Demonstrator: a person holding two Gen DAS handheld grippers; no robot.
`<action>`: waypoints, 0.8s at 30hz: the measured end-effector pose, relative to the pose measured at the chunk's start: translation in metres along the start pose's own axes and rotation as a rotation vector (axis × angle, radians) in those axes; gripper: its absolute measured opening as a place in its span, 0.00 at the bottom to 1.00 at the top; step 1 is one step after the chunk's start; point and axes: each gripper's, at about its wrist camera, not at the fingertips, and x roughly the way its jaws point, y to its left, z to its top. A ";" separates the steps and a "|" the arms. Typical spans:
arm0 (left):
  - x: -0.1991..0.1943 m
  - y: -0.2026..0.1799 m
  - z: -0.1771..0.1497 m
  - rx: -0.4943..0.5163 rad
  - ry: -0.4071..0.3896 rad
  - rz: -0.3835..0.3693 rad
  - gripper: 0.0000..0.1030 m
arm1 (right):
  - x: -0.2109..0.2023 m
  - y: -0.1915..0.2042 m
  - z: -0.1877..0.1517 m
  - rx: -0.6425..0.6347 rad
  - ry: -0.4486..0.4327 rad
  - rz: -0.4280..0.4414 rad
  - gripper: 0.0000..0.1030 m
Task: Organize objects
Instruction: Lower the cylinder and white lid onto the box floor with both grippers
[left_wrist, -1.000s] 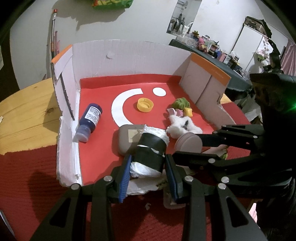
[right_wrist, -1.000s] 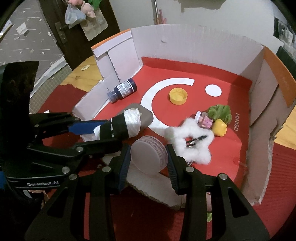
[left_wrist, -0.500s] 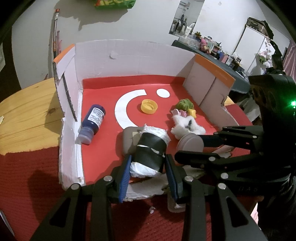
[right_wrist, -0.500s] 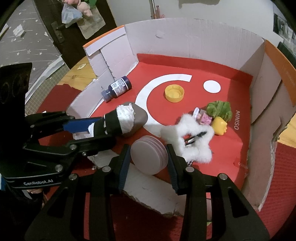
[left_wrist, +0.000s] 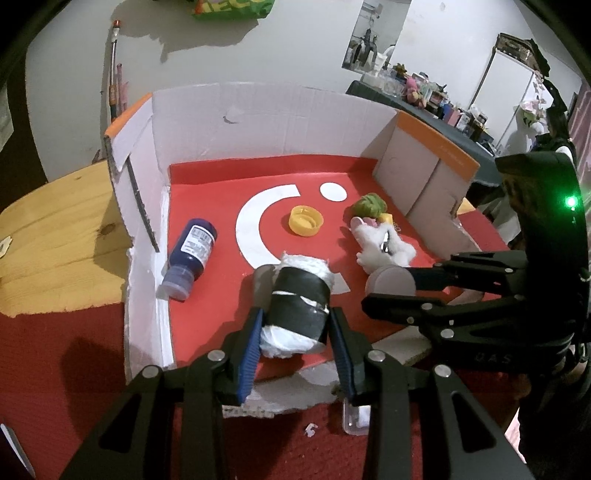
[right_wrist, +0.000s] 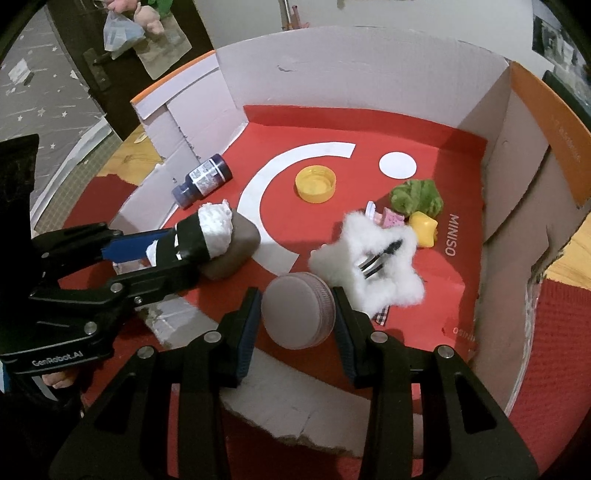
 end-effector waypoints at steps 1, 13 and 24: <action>0.000 0.000 0.001 0.003 -0.003 0.008 0.36 | 0.000 0.000 0.001 0.001 -0.001 -0.002 0.35; 0.008 0.007 0.009 -0.015 -0.021 0.042 0.34 | -0.003 -0.010 0.003 0.009 -0.023 -0.065 0.35; 0.009 0.007 0.009 -0.017 -0.030 0.054 0.34 | -0.005 -0.011 0.000 -0.006 -0.029 -0.087 0.35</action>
